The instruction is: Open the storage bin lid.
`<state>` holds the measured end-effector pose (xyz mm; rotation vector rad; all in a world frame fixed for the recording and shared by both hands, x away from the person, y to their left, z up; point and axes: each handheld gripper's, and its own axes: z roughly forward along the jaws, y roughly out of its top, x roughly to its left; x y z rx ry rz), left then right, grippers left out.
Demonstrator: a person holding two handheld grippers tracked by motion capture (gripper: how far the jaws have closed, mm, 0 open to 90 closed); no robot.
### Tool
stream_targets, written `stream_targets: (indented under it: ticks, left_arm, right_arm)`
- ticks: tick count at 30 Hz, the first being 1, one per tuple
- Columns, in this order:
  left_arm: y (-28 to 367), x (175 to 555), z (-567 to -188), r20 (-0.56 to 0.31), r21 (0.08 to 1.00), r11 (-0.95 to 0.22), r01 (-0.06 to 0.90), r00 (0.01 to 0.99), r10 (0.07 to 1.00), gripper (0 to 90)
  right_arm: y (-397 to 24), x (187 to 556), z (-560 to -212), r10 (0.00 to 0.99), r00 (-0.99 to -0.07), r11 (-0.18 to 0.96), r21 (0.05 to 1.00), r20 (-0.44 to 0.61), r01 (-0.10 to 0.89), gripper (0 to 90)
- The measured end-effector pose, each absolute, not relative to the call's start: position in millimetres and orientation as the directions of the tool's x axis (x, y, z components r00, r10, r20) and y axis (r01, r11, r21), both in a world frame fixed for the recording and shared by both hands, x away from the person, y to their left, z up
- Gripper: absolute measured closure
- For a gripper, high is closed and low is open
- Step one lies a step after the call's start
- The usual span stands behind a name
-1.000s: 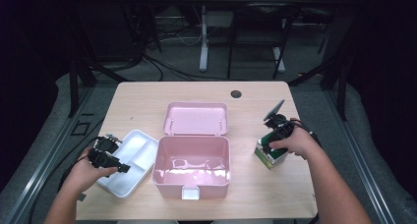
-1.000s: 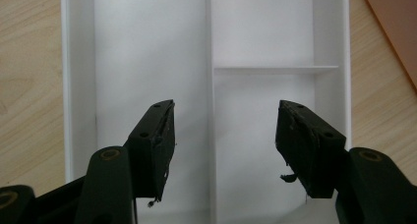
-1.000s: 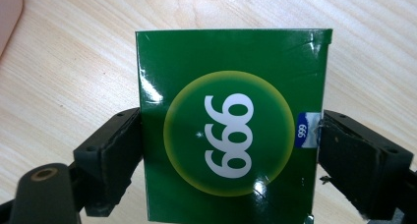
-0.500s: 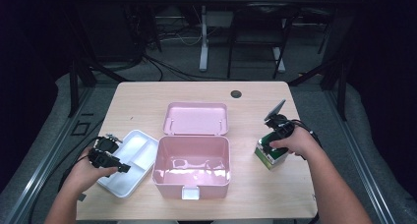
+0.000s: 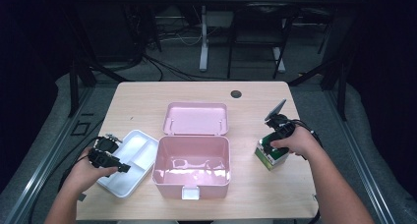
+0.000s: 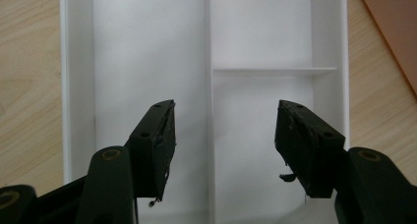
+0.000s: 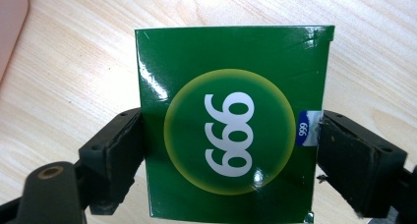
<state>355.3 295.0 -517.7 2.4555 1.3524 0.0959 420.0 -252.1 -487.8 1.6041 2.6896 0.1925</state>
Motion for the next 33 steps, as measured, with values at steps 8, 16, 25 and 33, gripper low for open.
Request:
stream_targets:
  ticks: [8, 16, 25, 33]
  left_arm:
    - [295, 355, -518, -0.101, 0.321, -0.492, 0.809, 0.546, 0.832, 40.8]
    - [295, 355, -517, -0.1, 0.325, -0.49, 0.809, 0.545, 0.832, 40.8]
    - [296, 355, -517, -0.102, 0.323, -0.491, 0.809, 0.545, 0.832, 40.8]
    - [296, 355, -517, -0.101, 0.323, -0.489, 0.81, 0.544, 0.833, 40.8]
  right_arm:
    - [-251, 419, -481, 0.87, -0.491, 0.484, 0.105, 0.056, 0.869, 15.4]
    - [-249, 417, -470, 0.861, -0.507, 0.502, 0.109, 0.023, 0.858, 15.4]
    - [-247, 415, -458, 0.848, -0.529, 0.523, 0.109, 0.038, 0.846, 15.4]
    - [-242, 413, -445, 0.836, -0.548, 0.542, 0.108, 0.034, 0.833, 15.4]
